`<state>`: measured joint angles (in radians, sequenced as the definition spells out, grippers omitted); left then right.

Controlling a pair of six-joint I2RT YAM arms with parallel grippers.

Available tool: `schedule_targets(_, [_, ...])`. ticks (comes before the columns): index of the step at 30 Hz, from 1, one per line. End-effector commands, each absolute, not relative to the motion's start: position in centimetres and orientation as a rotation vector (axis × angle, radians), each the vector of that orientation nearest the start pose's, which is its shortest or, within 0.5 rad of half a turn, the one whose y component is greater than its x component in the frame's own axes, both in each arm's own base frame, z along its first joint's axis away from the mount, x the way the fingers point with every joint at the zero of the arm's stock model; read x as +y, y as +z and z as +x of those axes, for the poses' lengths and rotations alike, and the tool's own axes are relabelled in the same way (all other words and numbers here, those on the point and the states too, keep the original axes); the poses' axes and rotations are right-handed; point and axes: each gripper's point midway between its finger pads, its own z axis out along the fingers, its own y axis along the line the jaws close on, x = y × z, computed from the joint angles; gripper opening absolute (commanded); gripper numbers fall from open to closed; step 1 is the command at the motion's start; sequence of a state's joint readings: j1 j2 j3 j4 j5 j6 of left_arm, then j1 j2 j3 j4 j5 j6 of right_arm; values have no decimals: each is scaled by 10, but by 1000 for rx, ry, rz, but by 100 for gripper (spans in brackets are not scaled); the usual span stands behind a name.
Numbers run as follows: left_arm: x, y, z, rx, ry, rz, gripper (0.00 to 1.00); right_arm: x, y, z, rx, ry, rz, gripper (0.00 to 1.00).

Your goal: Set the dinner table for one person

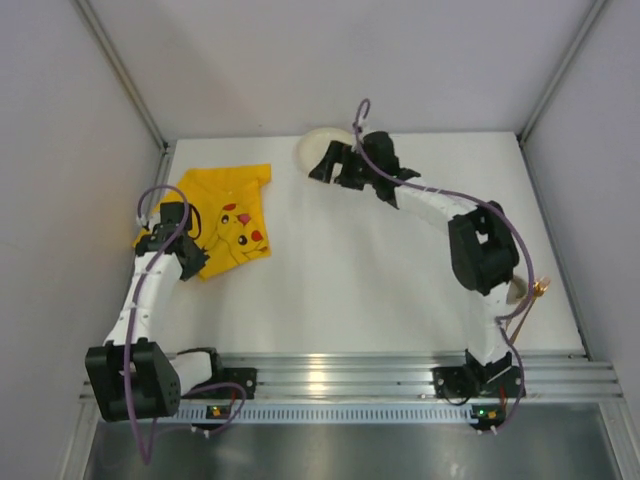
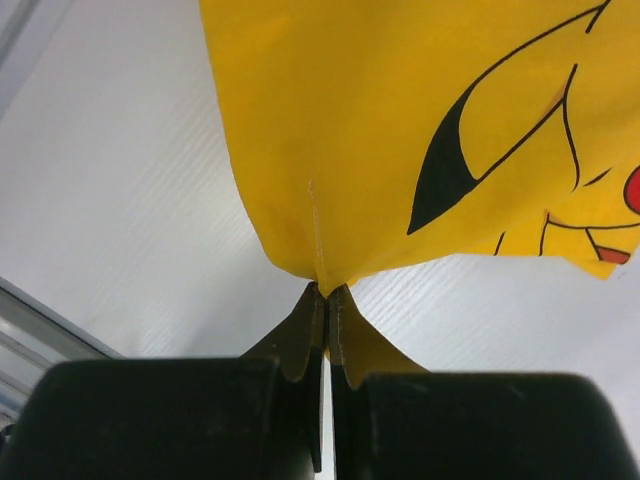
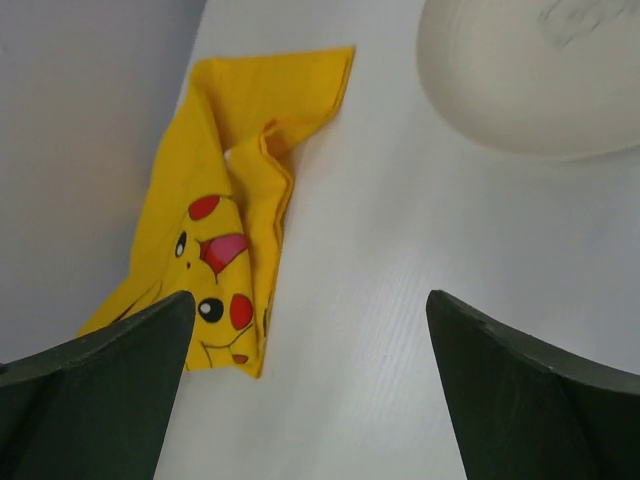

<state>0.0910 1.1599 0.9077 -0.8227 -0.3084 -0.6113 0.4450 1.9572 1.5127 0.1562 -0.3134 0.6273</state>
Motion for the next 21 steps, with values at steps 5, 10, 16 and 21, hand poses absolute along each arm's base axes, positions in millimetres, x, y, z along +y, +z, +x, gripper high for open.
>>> schedule_targets(5, [34, 120, 236, 2443, 96, -1015, 0, 438, 160, 440, 2299, 1281, -84, 100])
schedule_targets(10, [31, 130, 227, 2449, 73, -982, 0, 492, 134, 417, 2354, 1272, -195, 100])
schedule_targets(16, [24, 145, 219, 2461, 29, -922, 0, 521, 95, 408, 2419, 1279, -157, 100])
schedule_targets(21, [16, 144, 214, 2512, -23, -846, 0, 538, 66, 393, 2473, 1283, -162, 100])
